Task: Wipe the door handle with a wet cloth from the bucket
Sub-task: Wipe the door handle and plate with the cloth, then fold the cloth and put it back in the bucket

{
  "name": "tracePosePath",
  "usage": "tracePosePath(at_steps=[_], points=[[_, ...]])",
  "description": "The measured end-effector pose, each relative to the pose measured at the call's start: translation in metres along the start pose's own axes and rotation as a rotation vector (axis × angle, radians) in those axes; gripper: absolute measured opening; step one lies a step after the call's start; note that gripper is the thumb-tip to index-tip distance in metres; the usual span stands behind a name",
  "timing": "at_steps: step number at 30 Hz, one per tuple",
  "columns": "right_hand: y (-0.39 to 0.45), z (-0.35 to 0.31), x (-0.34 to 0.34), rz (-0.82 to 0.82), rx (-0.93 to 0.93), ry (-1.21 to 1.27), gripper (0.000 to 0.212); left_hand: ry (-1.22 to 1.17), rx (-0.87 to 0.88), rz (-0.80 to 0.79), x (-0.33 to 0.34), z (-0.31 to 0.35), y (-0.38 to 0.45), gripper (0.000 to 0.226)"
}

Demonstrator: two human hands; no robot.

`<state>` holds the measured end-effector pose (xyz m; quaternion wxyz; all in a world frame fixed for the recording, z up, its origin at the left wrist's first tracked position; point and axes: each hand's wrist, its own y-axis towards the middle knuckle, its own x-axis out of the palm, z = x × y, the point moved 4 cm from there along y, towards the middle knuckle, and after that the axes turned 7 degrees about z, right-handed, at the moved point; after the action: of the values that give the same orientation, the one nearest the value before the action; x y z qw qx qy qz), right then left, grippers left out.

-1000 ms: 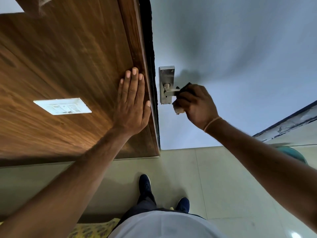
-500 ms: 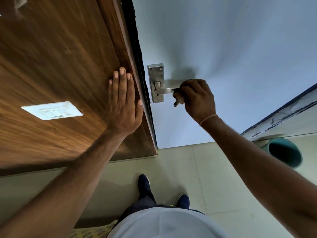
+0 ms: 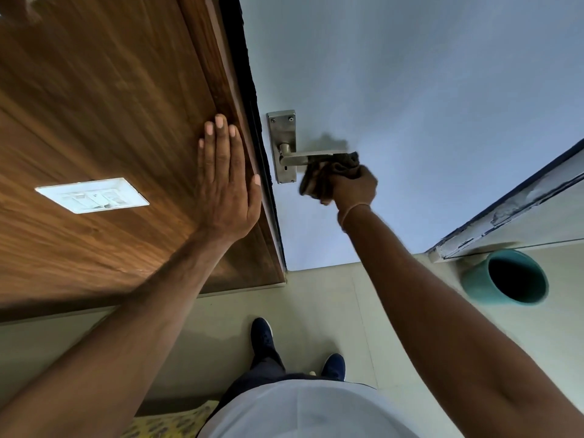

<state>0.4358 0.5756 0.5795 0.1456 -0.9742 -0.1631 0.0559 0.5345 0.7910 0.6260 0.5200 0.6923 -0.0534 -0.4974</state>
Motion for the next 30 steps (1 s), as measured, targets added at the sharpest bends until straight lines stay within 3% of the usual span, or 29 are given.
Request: tracePosePath(at_steps=[5,12,15,17,18,21,25,30], points=[[-0.03,0.012,0.018,-0.276,0.337,0.406,0.031,-0.016,-0.028,-0.012,-0.005,0.006,0.0,0.073],[-0.028,-0.003,-0.013,-0.559,0.482,0.7,0.041,-0.082,-0.09,-0.07,-0.009,0.026,-0.009,0.072],[-0.031,-0.013,-0.029,-0.751,0.537,0.866,0.043,-0.164,0.01,-0.091,-0.009,0.055,-0.016,0.067],[-0.037,-0.018,-0.033,-0.863,0.576,0.893,0.057,-0.266,0.061,-0.117,-0.007,0.074,-0.015,0.058],[-0.04,-0.019,-0.034,-0.88,0.598,0.868,0.06,-0.324,0.059,-0.134,-0.005,0.082,-0.013,0.053],[-0.039,-0.014,-0.036,-0.81,0.577,0.794,0.037,-0.454,0.027,-0.205,0.007,0.095,0.001,0.043],[-0.031,-0.01,-0.047,-0.723,0.542,0.828,0.029,-0.521,0.094,-0.319,0.029,0.111,0.022,0.037],[-0.01,-0.012,-0.082,-0.581,0.433,0.887,0.042,-0.788,-0.132,-0.631,0.062,0.138,0.038,0.035]])
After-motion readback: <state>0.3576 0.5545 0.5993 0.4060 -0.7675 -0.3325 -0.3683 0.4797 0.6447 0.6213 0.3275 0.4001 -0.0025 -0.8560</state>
